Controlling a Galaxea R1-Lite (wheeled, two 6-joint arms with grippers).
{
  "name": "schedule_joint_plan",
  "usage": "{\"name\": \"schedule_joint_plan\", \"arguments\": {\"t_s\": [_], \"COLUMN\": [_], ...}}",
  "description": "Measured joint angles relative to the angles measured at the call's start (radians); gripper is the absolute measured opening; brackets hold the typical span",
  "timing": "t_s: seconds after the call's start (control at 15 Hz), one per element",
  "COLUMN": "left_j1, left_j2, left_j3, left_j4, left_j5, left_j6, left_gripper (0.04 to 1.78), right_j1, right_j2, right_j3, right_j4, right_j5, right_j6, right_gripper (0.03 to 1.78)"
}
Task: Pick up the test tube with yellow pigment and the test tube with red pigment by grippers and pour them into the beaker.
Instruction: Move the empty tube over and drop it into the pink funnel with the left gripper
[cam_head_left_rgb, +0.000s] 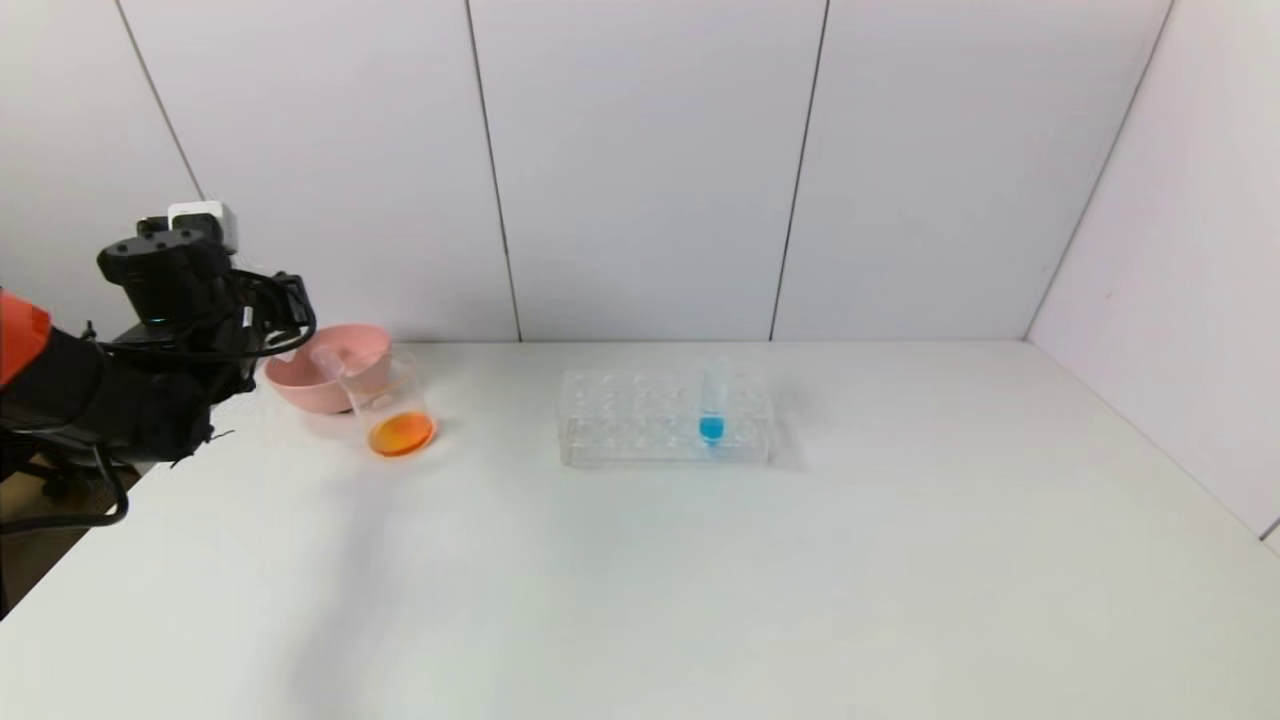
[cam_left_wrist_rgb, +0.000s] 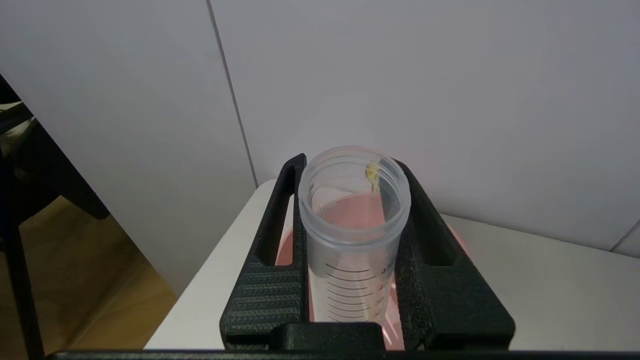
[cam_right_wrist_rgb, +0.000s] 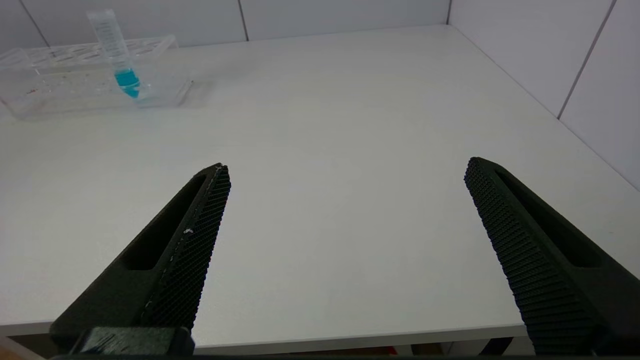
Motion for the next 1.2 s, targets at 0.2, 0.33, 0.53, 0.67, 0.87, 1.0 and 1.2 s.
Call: {"name": "schedule_joint_plan", "arguments": {"t_s": [0.2, 0.33, 0.53, 0.67, 0.87, 1.0, 1.2], "left_j1": [-0.007, -0.008, -0.010, -0.010, -0.013, -0.018, -0.028], "left_j2": [0.111, 0.156, 0.199, 0.216, 0.239, 0.245, 0.247], "left_j3": [-0.140, -0.209, -0.276, -0.304, -0.341, -0.346, -0.349], "left_j4": [0.028, 0.080, 0.130, 0.143, 0.145, 0.144, 0.145], "left_j5": [0.044, 0.048, 0.049, 0.061, 0.095, 0.097, 0.098], "left_j6": [0.001, 0.000, -0.003, -0.004, -0.008, -0.009, -0.010], "left_gripper": [0.49, 0.49, 0.49, 0.49, 0.52, 0.62, 0.99], "right_j1": [0.000, 0.000, 0.000, 0.000, 0.000, 0.000, 0.000], "right_j2": [0.000, 0.000, 0.000, 0.000, 0.000, 0.000, 0.000], "right_j3": [0.000, 0.000, 0.000, 0.000, 0.000, 0.000, 0.000], "right_j4": [0.000, 0.000, 0.000, 0.000, 0.000, 0.000, 0.000], "right_j5": [0.000, 0.000, 0.000, -0.001, 0.000, 0.000, 0.000], "right_j6": [0.000, 0.000, 0.000, 0.000, 0.000, 0.000, 0.000], "right_gripper": [1.71, 1.71, 1.71, 1.71, 1.71, 1.71, 1.71]}}
